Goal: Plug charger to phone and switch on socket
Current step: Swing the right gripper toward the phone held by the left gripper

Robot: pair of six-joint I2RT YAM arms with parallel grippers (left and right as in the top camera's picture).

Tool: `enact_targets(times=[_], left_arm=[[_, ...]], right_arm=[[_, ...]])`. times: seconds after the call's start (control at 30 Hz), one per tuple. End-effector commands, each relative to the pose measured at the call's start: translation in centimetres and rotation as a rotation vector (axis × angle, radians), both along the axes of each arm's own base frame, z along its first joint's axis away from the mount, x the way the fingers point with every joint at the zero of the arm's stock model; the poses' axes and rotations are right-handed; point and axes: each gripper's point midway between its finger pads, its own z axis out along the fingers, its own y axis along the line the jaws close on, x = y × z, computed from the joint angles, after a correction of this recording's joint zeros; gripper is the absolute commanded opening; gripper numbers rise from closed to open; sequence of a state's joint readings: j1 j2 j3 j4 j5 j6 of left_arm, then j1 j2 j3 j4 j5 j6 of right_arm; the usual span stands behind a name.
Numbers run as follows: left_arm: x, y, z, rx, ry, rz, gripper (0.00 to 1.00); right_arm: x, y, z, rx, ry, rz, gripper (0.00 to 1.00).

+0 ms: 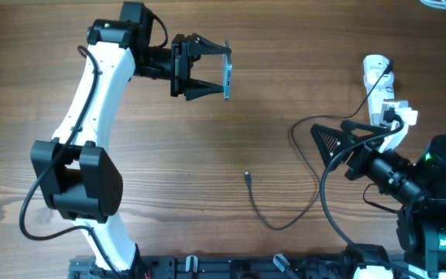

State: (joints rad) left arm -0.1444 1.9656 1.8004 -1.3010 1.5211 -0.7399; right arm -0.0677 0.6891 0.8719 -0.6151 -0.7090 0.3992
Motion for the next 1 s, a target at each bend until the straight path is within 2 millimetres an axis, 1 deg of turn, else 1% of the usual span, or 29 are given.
enact_targets(times=[0.0,0.03,0.13,0.23,0.3,0.33,0.4,0.5,0.6,0.67,0.73,0.8,0.83,0.9,0.97], left_arm=[[-0.8,0.0,2.8,-0.063,-0.05,-0.01,0.61],[-0.8,0.0,2.8,-0.063,-0.05,-0.01,0.61],[-0.8,0.0,2.8,-0.063,-0.054,-0.01,0.61],[-0.8,0.0,2.8,-0.063,-0.054,-0.01,0.61],[-0.7,0.0,2.8,-0.063,-0.057,-0.01,0.61],[-0.7,0.0,2.8,-0.063,-0.058,-0.01,0.61],[-0.7,0.0,2.8,-0.064,-0.058,-0.01,0.6],[-0.7,0.0,2.8,-0.061,-0.058,-0.01,0.6],[-0.7,0.0,2.8,-0.061,-0.058,-0.01,0.6],[-0.7,0.0,2.8,-0.061,-0.058,-0.01,0.6],[-0.7,0.0,2.8,-0.061,-0.058,-0.01,0.6],[-0.7,0.0,2.8,-0.06,-0.058,-0.01,0.6],[-0.7,0.0,2.7,-0.057,-0.058,-0.009,0.6],[-0.7,0.0,2.6,-0.053,-0.059,-0.009,0.6],[-0.7,-0.1,2.6,-0.049,-0.059,-0.009,0.6]], right_arm=[[-1.1,0.7,1.0,0.022,0.021,0.044,0.99],[-1.3,0.6,1.0,0.007,0.031,0.041,0.99],[-1.8,0.4,2.0,-0.067,0.056,0.038,0.99],[-2.1,0.0,3.3,-0.202,0.12,0.006,0.99],[-2.0,0.2,3.9,-0.275,0.152,-0.001,1.0],[-1.8,0.6,4.2,-0.308,0.159,0.009,1.0],[-1.2,2.2,4.6,-0.364,0.167,0.045,0.99],[-0.2,5.6,5.1,-0.43,0.175,0.076,0.99],[0.8,8.7,5.1,-0.511,0.164,0.074,1.0],[1.4,10.3,5.3,-0.559,0.152,0.055,0.99],[1.9,12.3,5.9,-0.58,0.132,0.052,1.0],[2.3,13.8,6.6,-0.577,0.113,0.063,0.99],[2.8,14.5,6.9,-0.568,0.108,0.052,1.0],[3.5,15.1,7.0,-0.572,0.106,0.045,1.0],[4.0,15.7,6.7,-0.577,0.111,0.047,0.99]])
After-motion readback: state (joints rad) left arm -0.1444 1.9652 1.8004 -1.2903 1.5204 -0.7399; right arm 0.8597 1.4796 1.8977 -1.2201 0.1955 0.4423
